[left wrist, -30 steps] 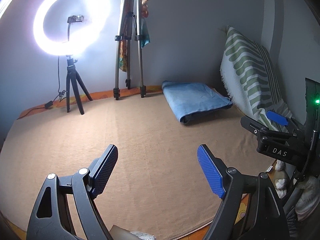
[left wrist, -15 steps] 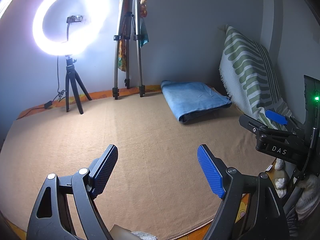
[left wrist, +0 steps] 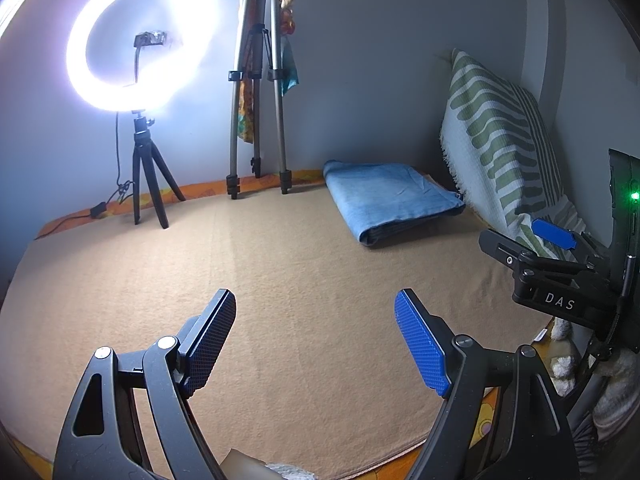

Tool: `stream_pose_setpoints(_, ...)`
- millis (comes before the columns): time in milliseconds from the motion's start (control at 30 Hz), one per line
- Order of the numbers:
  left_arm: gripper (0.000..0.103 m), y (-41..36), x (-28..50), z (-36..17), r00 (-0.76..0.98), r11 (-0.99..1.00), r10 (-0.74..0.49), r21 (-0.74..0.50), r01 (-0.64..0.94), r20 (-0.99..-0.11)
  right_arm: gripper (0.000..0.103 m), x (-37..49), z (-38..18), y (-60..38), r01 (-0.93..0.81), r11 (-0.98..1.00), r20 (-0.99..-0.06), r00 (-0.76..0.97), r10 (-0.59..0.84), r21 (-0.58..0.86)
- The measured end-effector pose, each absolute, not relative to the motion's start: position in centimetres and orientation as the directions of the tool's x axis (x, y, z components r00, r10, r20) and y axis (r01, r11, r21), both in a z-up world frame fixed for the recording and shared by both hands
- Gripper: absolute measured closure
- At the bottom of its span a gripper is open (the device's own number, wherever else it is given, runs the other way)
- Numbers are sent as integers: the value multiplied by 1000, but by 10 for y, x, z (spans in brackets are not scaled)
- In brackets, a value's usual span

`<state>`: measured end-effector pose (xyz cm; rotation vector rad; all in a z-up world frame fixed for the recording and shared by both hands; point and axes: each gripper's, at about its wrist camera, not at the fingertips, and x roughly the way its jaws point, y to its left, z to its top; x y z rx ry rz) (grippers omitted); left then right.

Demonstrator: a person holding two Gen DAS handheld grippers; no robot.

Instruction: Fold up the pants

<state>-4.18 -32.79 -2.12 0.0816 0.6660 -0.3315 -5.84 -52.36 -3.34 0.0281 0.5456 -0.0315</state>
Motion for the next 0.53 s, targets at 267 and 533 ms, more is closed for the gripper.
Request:
stream_pose_setpoints(267,21,-328,-41,-21,737,945,-274,-30,327,-618,0,-58,-35,-523,35,999,-520,854,-21,18)
stream_pose_setpoints(533,21,-325,-43,-22,766,955,-241,-6,296,-595,0,-59,-37,-521,28,1000,-525,851,-17,12)
